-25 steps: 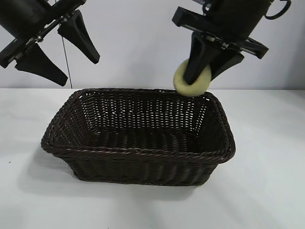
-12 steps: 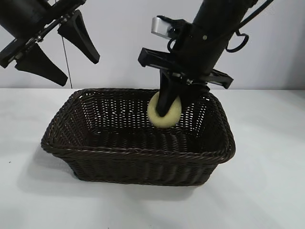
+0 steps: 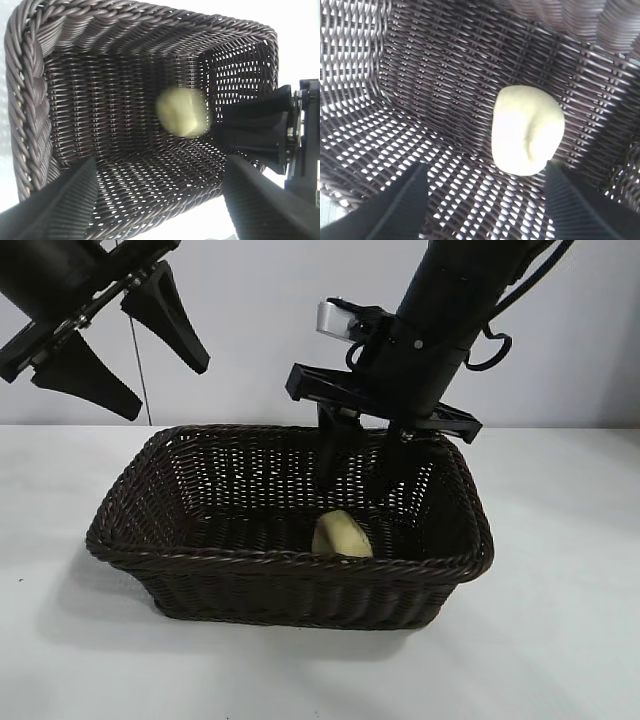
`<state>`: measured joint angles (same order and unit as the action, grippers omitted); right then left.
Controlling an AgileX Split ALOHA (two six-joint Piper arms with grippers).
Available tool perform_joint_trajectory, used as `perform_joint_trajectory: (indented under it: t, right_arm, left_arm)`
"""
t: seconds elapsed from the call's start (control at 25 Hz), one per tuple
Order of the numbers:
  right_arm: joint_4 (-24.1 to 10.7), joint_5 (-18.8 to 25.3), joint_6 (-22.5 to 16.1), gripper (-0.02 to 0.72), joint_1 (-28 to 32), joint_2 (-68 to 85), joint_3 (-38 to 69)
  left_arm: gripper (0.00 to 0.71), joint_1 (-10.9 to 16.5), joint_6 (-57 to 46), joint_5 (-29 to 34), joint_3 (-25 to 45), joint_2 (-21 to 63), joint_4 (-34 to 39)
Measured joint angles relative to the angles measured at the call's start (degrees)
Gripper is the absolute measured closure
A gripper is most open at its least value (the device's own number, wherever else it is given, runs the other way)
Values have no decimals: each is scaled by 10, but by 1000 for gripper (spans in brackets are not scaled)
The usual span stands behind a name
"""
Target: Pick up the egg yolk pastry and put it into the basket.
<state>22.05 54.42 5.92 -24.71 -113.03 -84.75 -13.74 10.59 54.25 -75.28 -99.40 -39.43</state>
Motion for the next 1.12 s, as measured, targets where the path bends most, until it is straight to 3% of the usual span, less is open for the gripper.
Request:
perform_joint_trajectory:
  t: [0.24, 0.44, 0.68, 1.12]
  right_arm:
    - [-1, 22, -3, 217, 0, 1, -24]
    - [-2, 80, -14, 216, 0, 1, -91]
    - [-26, 150, -14, 216, 10, 2, -169]
    - [-65, 161, -14, 216, 77, 13, -182]
  left_arm:
    - [196, 0, 0, 2, 0, 0, 0]
    - [196, 0, 0, 4, 0, 0, 0]
    - [196, 0, 0, 6, 0, 0, 0]
    - [196, 0, 0, 11, 0, 0, 4]
